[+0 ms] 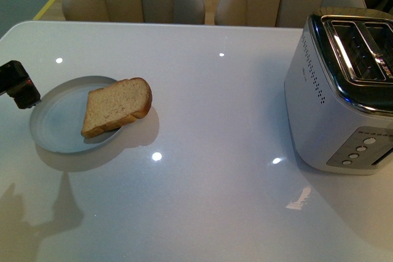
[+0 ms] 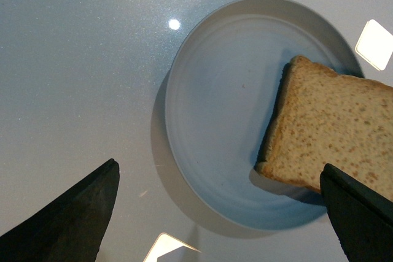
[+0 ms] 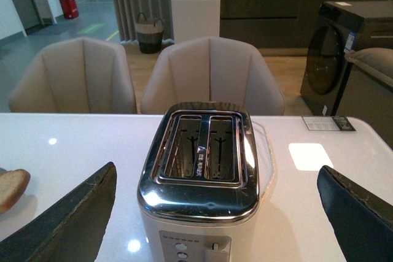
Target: Left arm holds plate, right arm toasts bread
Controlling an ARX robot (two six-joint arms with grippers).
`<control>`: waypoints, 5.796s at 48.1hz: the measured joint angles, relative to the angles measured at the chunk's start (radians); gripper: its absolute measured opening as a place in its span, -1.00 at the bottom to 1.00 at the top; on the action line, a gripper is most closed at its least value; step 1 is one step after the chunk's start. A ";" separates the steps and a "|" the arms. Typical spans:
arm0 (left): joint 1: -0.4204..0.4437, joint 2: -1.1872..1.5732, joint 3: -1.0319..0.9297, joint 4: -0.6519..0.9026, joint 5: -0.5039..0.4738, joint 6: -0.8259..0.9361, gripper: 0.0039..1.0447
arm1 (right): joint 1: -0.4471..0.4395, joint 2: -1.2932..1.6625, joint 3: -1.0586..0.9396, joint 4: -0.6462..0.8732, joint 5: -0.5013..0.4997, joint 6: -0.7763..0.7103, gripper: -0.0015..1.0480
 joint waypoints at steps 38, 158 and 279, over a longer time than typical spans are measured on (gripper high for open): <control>-0.047 0.383 0.273 0.001 -0.069 0.039 0.87 | 0.000 0.000 0.000 0.000 0.000 0.000 0.83; -0.404 -0.518 0.053 -0.401 -0.021 -0.446 -0.94 | 0.000 0.000 0.000 0.000 0.000 0.000 0.83; -0.575 -0.579 0.115 -0.466 -0.025 -0.526 -0.94 | 0.290 1.162 0.569 0.342 -0.077 0.796 0.83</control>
